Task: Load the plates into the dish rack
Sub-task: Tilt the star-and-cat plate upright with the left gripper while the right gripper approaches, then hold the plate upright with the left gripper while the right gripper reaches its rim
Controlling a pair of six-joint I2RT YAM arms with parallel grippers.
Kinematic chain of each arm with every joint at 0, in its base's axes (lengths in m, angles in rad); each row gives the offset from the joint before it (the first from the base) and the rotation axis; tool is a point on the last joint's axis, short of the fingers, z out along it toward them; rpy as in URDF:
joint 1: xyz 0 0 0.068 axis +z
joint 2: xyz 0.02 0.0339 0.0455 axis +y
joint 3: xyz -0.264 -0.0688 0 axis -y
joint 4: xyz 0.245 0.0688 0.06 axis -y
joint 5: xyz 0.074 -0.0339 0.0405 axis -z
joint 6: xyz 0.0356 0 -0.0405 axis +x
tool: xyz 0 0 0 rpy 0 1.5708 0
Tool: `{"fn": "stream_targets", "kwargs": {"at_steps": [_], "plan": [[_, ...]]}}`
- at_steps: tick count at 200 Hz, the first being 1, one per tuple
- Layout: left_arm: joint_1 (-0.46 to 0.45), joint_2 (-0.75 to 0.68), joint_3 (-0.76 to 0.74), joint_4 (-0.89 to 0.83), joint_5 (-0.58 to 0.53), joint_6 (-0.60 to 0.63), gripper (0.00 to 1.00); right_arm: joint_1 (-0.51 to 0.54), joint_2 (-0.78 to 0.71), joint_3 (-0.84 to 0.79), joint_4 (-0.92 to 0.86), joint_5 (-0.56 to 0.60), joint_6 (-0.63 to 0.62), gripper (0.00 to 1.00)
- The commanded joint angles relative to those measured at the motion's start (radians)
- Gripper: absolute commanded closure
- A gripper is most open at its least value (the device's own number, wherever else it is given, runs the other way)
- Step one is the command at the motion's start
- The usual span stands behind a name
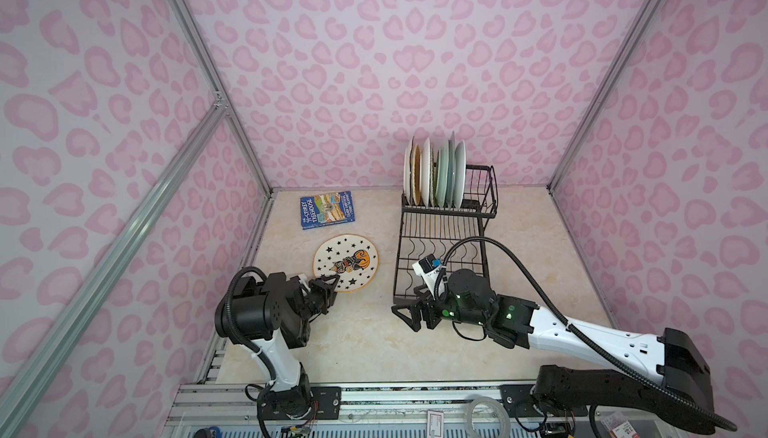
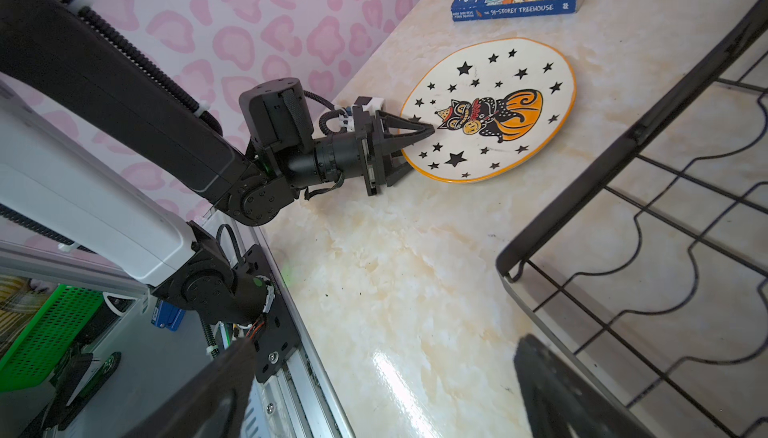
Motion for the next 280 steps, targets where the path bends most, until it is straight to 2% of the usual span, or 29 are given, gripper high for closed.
{"fn": "stream_targets", "kwargs": {"at_steps": [1, 32, 59, 93, 117, 153, 189, 206, 230, 258, 280], "plan": [[-0.007, 0.063, -0.004, -0.045, -0.074, -0.062, 0.73, 0.001, -0.007, -0.008, -0.009, 0.014, -0.008, 0.03], [-0.01, 0.131, -0.008, 0.057, -0.081, -0.094, 0.85, 0.001, -0.021, -0.011, -0.023, 0.021, -0.011, 0.03], [-0.011, 0.116, -0.01, 0.089, -0.072, -0.104, 0.97, 0.0, -0.035, -0.013, -0.035, 0.032, -0.017, 0.03], [-0.011, -0.01, -0.031, 0.042, -0.071, -0.096, 0.97, 0.0, -0.047, -0.012, -0.053, 0.051, -0.031, 0.03], [-0.011, -0.143, -0.049, -0.057, -0.073, -0.076, 0.97, 0.0, -0.065, -0.002, -0.086, 0.09, -0.064, 0.03], [-0.018, -0.441, -0.04, -0.376, -0.089, -0.013, 0.97, 0.001, -0.085, 0.013, -0.13, 0.151, -0.116, 0.03], [-0.02, -0.838, 0.062, -0.968, -0.184, 0.115, 0.97, 0.002, -0.119, -0.013, -0.087, 0.202, -0.185, 0.03], [-0.02, -0.972, 0.126, -1.171, -0.211, 0.16, 0.97, 0.005, -0.128, -0.017, -0.067, 0.21, -0.24, 0.03], [-0.02, -1.069, 0.198, -1.379, -0.217, 0.201, 0.97, 0.025, -0.129, -0.028, -0.027, 0.231, -0.351, 0.03], [-0.028, -1.083, 0.299, -1.574, -0.196, 0.27, 0.97, 0.061, -0.101, -0.045, 0.051, 0.264, -0.51, 0.03], [-0.07, -1.127, 0.382, -1.717, -0.258, 0.292, 0.97, 0.089, -0.063, -0.039, 0.1, 0.289, -0.631, 0.03]]}}
